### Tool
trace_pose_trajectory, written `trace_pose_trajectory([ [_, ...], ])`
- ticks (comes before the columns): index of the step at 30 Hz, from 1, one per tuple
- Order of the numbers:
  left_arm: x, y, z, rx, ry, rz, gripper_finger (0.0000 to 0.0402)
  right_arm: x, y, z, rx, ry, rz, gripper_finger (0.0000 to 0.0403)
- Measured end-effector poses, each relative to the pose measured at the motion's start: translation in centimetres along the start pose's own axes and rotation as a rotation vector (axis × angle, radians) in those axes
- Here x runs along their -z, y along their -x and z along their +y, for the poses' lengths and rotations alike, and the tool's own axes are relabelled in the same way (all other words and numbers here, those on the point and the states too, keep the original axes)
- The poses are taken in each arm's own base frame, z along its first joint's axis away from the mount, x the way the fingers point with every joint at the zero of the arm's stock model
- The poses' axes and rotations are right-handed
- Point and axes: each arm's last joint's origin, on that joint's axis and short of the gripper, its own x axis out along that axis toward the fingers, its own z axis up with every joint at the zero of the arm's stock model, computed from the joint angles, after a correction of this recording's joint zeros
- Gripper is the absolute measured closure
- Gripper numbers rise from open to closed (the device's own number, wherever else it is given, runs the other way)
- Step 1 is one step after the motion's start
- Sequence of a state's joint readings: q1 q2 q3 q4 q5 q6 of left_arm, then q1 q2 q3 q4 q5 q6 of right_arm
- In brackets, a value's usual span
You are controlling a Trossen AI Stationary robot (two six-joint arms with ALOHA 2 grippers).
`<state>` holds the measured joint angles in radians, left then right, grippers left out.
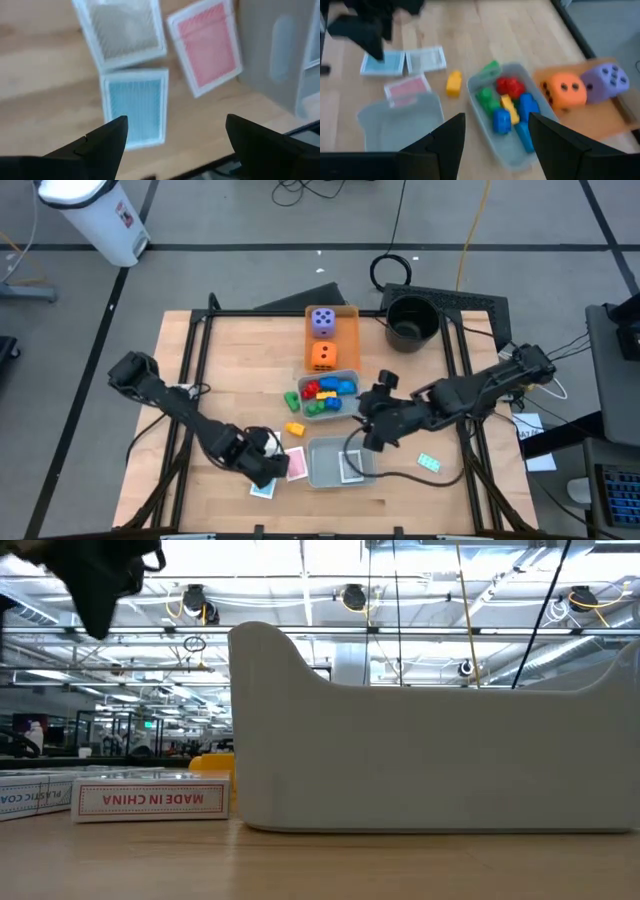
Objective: Pick & Place Toys
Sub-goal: Put the white and blue and green playing card pack into the bottom gray bin
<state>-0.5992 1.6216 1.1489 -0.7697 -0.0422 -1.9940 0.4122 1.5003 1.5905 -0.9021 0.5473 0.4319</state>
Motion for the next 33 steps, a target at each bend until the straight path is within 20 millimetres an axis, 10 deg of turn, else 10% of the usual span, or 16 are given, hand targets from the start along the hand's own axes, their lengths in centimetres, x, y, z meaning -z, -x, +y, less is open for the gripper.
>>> trace_pose_trajectory([
  [18,2.9,-3.7,-3.2,-0.343,0.048,0.05,0.0062,10.0,2.3,-2.0,-0.194,-0.25,-0.115,0.0193],
  [33,1.9,-3.6,-3.6,-0.31,-0.121,0.013,0.006,10.8,2.0,-1.9,-0.21,-0.239,-0.131,0.0193],
])
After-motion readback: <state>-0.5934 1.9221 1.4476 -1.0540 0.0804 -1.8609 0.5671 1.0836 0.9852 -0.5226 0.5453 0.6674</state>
